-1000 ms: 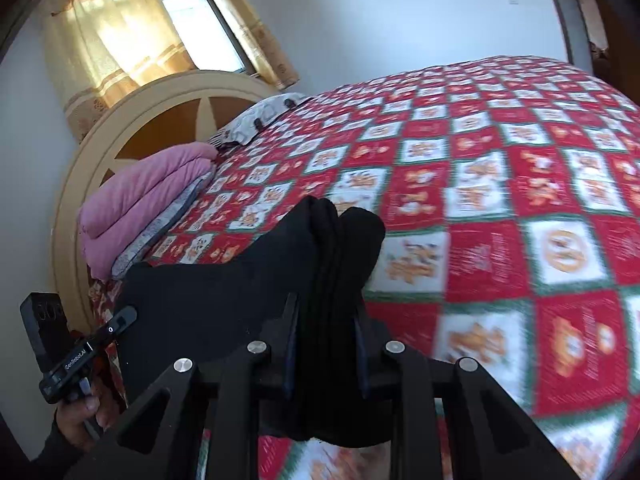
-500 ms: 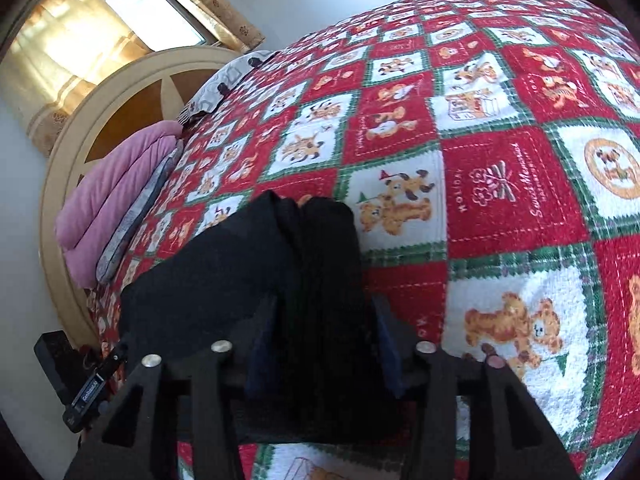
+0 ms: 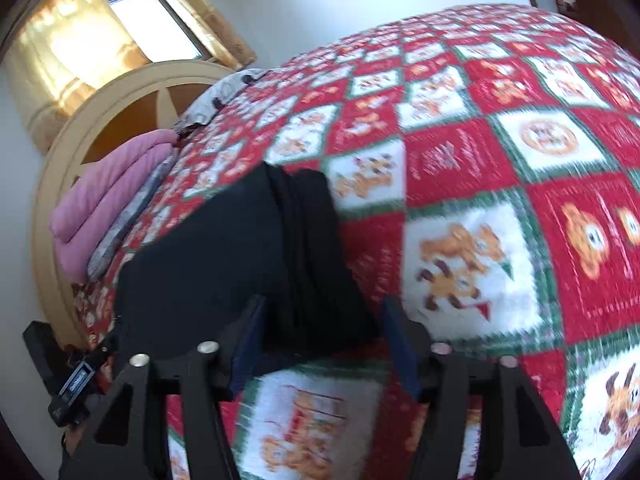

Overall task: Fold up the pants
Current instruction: 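Open both grippers and release the folded pants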

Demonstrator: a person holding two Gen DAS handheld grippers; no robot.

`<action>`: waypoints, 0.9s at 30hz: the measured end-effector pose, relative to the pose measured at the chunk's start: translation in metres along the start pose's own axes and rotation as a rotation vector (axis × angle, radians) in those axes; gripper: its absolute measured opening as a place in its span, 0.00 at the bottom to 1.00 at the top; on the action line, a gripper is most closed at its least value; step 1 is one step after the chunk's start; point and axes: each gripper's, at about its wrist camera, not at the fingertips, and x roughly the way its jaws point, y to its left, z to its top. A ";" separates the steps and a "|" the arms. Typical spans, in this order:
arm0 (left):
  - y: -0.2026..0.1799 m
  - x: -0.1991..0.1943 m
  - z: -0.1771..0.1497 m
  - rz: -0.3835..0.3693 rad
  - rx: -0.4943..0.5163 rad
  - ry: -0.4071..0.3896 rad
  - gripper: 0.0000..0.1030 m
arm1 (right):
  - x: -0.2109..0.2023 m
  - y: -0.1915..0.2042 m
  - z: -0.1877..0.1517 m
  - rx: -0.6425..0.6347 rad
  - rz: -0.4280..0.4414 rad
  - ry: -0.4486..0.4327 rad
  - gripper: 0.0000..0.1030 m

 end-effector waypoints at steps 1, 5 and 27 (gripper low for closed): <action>-0.001 0.000 0.000 0.005 0.008 0.005 0.74 | 0.000 -0.004 -0.001 0.014 0.001 -0.008 0.62; -0.004 -0.002 -0.001 0.022 0.013 0.017 0.74 | -0.001 -0.002 -0.002 -0.004 -0.023 -0.021 0.63; -0.030 -0.083 -0.005 -0.020 0.081 -0.076 0.79 | -0.104 0.062 -0.063 -0.069 -0.125 -0.203 0.63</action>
